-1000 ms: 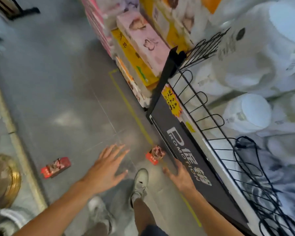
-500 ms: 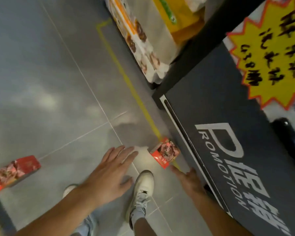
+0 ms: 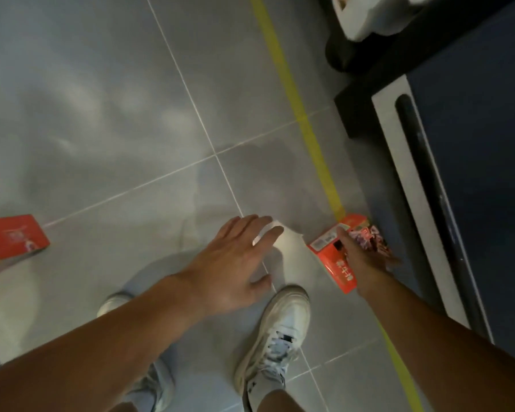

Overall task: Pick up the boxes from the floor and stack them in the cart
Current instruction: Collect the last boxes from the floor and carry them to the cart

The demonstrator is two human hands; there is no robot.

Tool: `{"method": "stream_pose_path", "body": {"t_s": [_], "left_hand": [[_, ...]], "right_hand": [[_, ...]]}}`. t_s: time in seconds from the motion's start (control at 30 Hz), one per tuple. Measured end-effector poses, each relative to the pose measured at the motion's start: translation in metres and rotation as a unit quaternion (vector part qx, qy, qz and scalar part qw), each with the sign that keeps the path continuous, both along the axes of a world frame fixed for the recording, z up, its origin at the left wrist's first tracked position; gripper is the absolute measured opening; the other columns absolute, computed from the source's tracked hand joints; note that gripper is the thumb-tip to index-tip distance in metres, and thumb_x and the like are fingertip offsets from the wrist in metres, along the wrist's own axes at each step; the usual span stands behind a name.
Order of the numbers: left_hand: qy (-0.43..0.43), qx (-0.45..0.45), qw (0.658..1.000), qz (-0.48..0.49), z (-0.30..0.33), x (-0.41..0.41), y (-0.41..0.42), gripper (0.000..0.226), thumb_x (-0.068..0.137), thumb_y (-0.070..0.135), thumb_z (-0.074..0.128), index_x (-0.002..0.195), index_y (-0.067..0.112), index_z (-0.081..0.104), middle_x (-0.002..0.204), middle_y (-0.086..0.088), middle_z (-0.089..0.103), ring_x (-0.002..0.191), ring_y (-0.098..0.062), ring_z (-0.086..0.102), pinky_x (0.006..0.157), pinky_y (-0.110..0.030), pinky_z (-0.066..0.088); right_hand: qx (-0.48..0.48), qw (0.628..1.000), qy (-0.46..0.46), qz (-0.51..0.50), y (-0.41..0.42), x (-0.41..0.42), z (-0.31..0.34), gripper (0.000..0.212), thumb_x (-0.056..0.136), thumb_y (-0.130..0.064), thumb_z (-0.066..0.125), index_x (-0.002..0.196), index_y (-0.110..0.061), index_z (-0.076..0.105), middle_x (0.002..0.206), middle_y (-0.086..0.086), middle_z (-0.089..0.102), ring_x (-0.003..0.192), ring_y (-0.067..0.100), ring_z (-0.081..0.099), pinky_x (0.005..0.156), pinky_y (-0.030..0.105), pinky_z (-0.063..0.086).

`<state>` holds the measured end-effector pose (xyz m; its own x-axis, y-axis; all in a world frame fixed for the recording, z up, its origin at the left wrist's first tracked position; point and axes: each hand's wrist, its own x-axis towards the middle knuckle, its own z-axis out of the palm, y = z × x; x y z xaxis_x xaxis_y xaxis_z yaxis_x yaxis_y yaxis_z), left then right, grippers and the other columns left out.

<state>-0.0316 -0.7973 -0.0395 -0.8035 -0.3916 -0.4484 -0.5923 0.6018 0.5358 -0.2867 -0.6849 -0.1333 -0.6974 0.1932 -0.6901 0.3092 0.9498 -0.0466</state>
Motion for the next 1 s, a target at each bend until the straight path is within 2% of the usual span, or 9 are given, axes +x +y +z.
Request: {"method": "stream_pose_path", "body": {"t_s": [0.07,0.17,0.2,0.3,0.43,0.67,0.83,0.93,1.0], "left_hand": [[-0.007,0.007,1.0,0.003,-0.016,0.012,0.006,0.077,0.084,0.052,0.042,0.151,0.016,0.036,0.156,-0.01,0.035,0.142,-0.031,0.034,0.12,-0.04,0.022],[-0.022,0.016,1.0,0.008,-0.031,0.035,0.015,0.076,0.085,0.052,0.044,0.152,0.017,0.033,0.153,-0.009,0.037,0.139,-0.03,0.037,0.118,-0.039,0.026],[-0.022,0.011,1.0,0.009,-0.033,0.041,0.018,0.076,0.085,0.051,0.045,0.151,0.018,0.032,0.152,-0.009,0.039,0.137,-0.03,0.039,0.116,-0.038,0.028],[-0.03,0.012,0.999,0.029,-0.034,0.066,0.02,0.076,0.084,0.052,0.044,0.151,0.02,0.028,0.152,-0.006,0.04,0.137,-0.027,0.041,0.114,-0.035,0.03],[-0.075,0.064,0.991,0.087,-0.013,0.116,0.018,0.082,0.085,0.061,0.027,0.158,0.028,0.009,0.163,0.004,0.015,0.15,-0.017,0.016,0.122,-0.026,0.012],[-0.104,0.023,0.977,0.187,0.06,0.236,-0.01,0.077,0.079,0.049,0.05,0.146,0.013,0.04,0.142,-0.013,0.054,0.129,-0.028,0.053,0.108,-0.027,0.027],[-0.124,-0.008,0.954,0.272,0.104,0.309,-0.035,0.077,0.073,0.047,0.051,0.139,0.01,0.044,0.137,-0.015,0.055,0.125,-0.024,0.044,0.106,-0.028,0.027],[-0.147,-0.038,0.939,0.307,0.097,0.358,-0.041,0.091,0.063,0.041,0.076,0.141,0.007,0.044,0.141,-0.017,0.049,0.129,-0.032,0.047,0.112,-0.031,0.022],[-0.15,-0.046,0.929,0.334,0.079,0.39,-0.04,0.109,0.055,0.033,0.087,0.148,0.008,0.036,0.148,-0.019,0.045,0.135,-0.038,0.044,0.116,-0.038,0.029]], "right_hand": [[-0.003,1.0,0.002,-0.015,0.003,-0.003,-0.025,0.152,0.058,-0.074,0.084,0.159,-0.006,-0.006,0.167,0.019,0.009,0.151,0.038,0.021,0.123,0.053,0.019],[-0.01,0.999,0.017,-0.043,0.021,-0.014,-0.072,0.164,0.02,-0.092,0.076,0.155,-0.014,0.028,0.154,0.017,0.038,0.134,0.039,0.046,0.111,0.06,0.037],[-0.009,0.998,0.039,-0.042,0.018,-0.008,-0.065,0.156,0.027,-0.087,0.079,0.153,-0.01,0.03,0.151,0.018,0.039,0.132,0.039,0.047,0.109,0.059,0.04],[0.008,0.997,0.078,0.014,-0.006,0.038,-0.016,0.139,0.061,-0.055,0.091,0.158,-0.004,0.006,0.153,0.025,0.027,0.136,0.045,0.039,0.111,0.052,0.037],[-0.098,0.974,0.048,0.198,-0.025,0.112,0.04,0.141,0.059,-0.035,0.096,0.16,-0.02,-0.001,0.15,0.024,0.028,0.131,0.051,0.04,0.109,0.052,0.039],[-0.235,0.891,-0.049,0.386,-0.079,0.251,0.16,0.142,0.043,-0.061,0.077,0.157,-0.037,-0.004,0.15,0.002,0.029,0.138,0.029,0.037,0.114,0.045,0.038],[-0.291,0.83,-0.077,0.469,-0.114,0.324,0.205,0.144,0.043,-0.062,0.079,0.156,-0.046,-0.009,0.148,-0.005,0.03,0.135,0.021,0.038,0.112,0.041,0.039],[-0.311,0.791,-0.079,0.52,-0.133,0.358,0.201,0.146,0.043,-0.061,0.083,0.156,-0.046,-0.008,0.15,-0.005,0.031,0.136,0.022,0.038,0.112,0.043,0.039],[-0.323,0.772,-0.076,0.542,-0.143,0.379,0.189,0.147,0.042,-0.056,0.086,0.156,-0.046,-0.006,0.151,-0.005,0.031,0.135,0.025,0.041,0.11,0.046,0.042]]}}
